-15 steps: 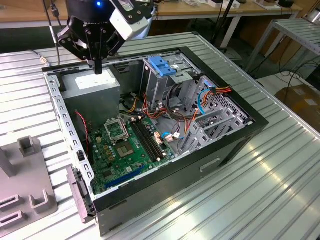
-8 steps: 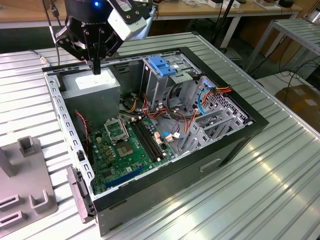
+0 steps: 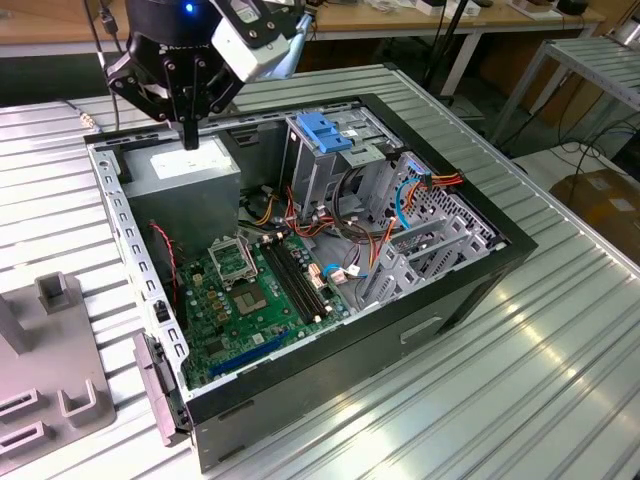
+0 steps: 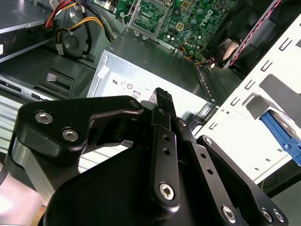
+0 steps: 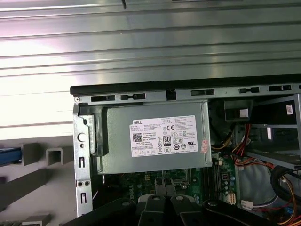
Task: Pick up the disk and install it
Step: 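Reach for the disk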
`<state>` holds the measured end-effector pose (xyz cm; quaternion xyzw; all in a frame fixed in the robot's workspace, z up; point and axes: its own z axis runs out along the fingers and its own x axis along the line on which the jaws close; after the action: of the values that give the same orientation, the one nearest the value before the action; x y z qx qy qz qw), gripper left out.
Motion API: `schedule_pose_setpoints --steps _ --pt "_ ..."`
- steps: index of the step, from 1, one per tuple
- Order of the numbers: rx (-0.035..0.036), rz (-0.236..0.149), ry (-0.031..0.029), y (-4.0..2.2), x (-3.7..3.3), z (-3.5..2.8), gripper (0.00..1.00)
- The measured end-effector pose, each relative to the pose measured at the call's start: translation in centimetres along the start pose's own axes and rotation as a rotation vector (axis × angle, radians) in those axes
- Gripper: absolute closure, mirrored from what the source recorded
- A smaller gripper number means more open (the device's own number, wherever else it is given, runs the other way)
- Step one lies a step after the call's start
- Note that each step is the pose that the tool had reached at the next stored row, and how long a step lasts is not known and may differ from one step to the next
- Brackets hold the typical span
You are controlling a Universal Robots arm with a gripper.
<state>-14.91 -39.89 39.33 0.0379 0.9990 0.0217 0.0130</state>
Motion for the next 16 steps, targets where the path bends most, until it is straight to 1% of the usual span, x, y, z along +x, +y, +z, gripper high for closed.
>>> schedule_pose_setpoints --steps 16 --pt "0.0000 0.000 0.0000 -0.06 0.73 -0.02 0.89"
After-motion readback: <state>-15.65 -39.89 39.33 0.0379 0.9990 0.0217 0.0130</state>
